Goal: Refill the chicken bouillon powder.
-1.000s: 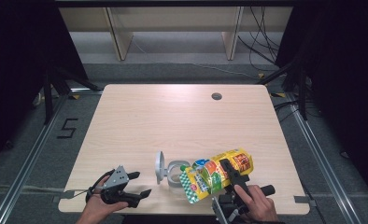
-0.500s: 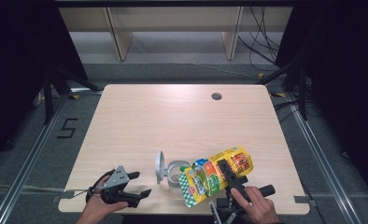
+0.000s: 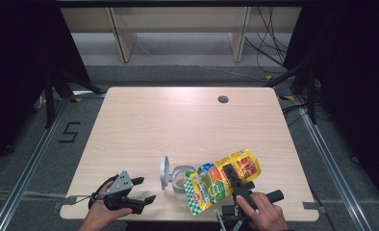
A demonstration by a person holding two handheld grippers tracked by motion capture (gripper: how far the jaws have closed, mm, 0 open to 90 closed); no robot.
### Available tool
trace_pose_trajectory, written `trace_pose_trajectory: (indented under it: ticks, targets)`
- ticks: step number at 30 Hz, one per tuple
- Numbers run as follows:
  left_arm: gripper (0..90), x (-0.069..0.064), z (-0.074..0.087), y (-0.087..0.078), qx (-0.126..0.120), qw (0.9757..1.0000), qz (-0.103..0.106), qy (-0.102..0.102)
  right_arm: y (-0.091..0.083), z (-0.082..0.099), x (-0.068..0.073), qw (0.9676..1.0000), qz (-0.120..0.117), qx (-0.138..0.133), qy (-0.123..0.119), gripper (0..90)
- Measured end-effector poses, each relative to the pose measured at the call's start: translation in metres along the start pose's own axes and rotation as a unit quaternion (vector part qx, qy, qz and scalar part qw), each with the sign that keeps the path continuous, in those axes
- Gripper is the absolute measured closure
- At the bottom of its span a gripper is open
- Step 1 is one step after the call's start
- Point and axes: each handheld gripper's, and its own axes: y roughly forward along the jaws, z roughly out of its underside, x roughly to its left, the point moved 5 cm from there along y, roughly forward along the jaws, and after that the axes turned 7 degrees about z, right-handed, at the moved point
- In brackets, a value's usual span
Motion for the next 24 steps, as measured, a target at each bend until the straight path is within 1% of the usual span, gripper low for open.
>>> trace_pose_trajectory:
  ticks: [1, 2, 3, 4, 5, 6, 7, 8, 9, 10, 11, 12, 13, 14, 15, 16, 17, 18, 19, 20, 22, 23, 24]
  targets:
    - [22.0, -0.001, 0.001, 0.0, 0.0, 0.9999, -0.005, -0.012, 0.002, -0.001, -0.004, 0.9997, 0.004, -0.015, -0.021, 42.9]
    - [22.0, -0.001, 0.001, 0.0, 0.001, 0.9999, -0.004, -0.012, 0.0, 0.0, 0.002, 0.9999, 0.001, 0.002, 0.01, 42.9]
    - [22.0, -0.001, 0.001, 0.0, 0.002, 0.9999, -0.003, -0.01, 0.001, -0.001, 0.001, 0.9999, 0.005, -0.008, -0.006, 42.9]
    - [22.0, -0.001, 0.001, 0.0, 0.0, 0.9999, -0.002, -0.01, -0.001, 0.0, 0.004, 0.9999, -0.002, 0.009, 0.009, 43.0]
    - [22.0, 0.0, 0.0, 0.0, 0.002, 1.0, -0.001, -0.006, 0.0, -0.001, 0.0, 0.9999, -0.001, -0.004, -0.014, 42.9]
    - [22.0, 0.0, 0.0, -0.001, 0.001, 1.0, -0.001, 0.003, 0.002, -0.003, -0.001, 0.9997, 0.005, -0.013, -0.021, 42.9]
    - [22.0, 0.0, 0.0, -0.001, 0.002, 1.0, 0.0, 0.001, 0.001, -0.003, 0.001, 0.9998, 0.002, -0.007, -0.017, 42.9]
    - [22.0, 0.0, 0.0, -0.001, 0.003, 1.0, -0.003, 0.003, 0.0, -0.003, 0.001, 0.9998, 0.006, -0.006, -0.018, 42.9]
    - [22.1, -0.001, 0.001, 0.0, 0.002, 0.9999, -0.005, -0.01, 0.002, -0.005, -0.002, 0.9989, 0.011, -0.017, -0.042, 42.9]
    - [22.1, -0.001, 0.001, 0.0, 0.0, 0.9999, -0.002, -0.01, 0.001, -0.005, 0.0, 0.9993, 0.008, -0.012, -0.036, 42.9]
    - [22.0, -0.001, 0.001, 0.001, 0.0, 0.9999, 0.002, -0.01, 0.001, -0.006, -0.001, 0.9988, 0.01, -0.013, -0.046, 42.9]
    - [22.0, -0.001, 0.001, 0.0, 0.001, 1.0, 0.002, -0.009, 0.001, -0.007, -0.001, 0.9986, 0.01, -0.015, -0.051, 43.0]
    - [22.0, -0.001, 0.001, 0.001, 0.001, 1.0, -0.001, -0.009, 0.001, -0.008, 0.0, 0.9989, 0.009, -0.013, -0.045, 43.0]
    - [22.0, -0.001, 0.001, 0.001, 0.002, 1.0, -0.001, -0.009, 0.001, -0.009, -0.001, 0.9981, 0.011, -0.018, -0.058, 43.3]
    - [22.0, -0.001, 0.001, 0.0, 0.004, 1.0, 0.001, -0.008, 0.002, -0.01, -0.002, 0.998, 0.012, -0.021, -0.059, 43.5]
    - [22.0, -0.001, 0.0, 0.0, 0.0, 1.0, 0.001, -0.01, 0.002, -0.01, 0.0, 0.9982, 0.011, -0.021, -0.055, 43.6]
    - [22.0, 0.0, 0.0, -0.001, 0.0, 1.0, 0.001, 0.002, 0.003, -0.011, -0.001, 0.9978, 0.011, -0.024, -0.061, 43.7]
    - [22.1, -0.001, 0.0, -0.001, 0.0, 1.0, 0.0, 0.001, 0.003, -0.01, 0.0, 0.9981, 0.01, -0.022, -0.057, 43.8]
    - [22.0, 0.0, 0.0, -0.001, 0.001, 1.0, 0.001, 0.002, 0.003, -0.011, -0.001, 0.9977, 0.014, -0.026, -0.061, 43.8]
    - [22.0, 0.0, 0.0, -0.001, 0.003, 1.0, -0.001, 0.004, 0.004, -0.012, -0.004, 0.9966, 0.021, -0.033, -0.072, 43.9]
    - [22.0, 0.0, 0.0, 0.0, -0.001, 1.0, 0.001, -0.003, 0.003, -0.011, -0.003, 0.997, 0.02, -0.031, -0.068, 43.9]
    - [22.0, -0.001, 0.001, 0.0, 0.001, 0.9999, 0.0, -0.011, 0.003, -0.011, -0.003, 0.9969, 0.021, -0.032, -0.069, 43.9]
    - [22.0, -0.001, 0.001, 0.0, 0.002, 1.0, 0.001, -0.009, 0.003, -0.011, -0.003, 0.9967, 0.021, -0.032, -0.071, 43.9]
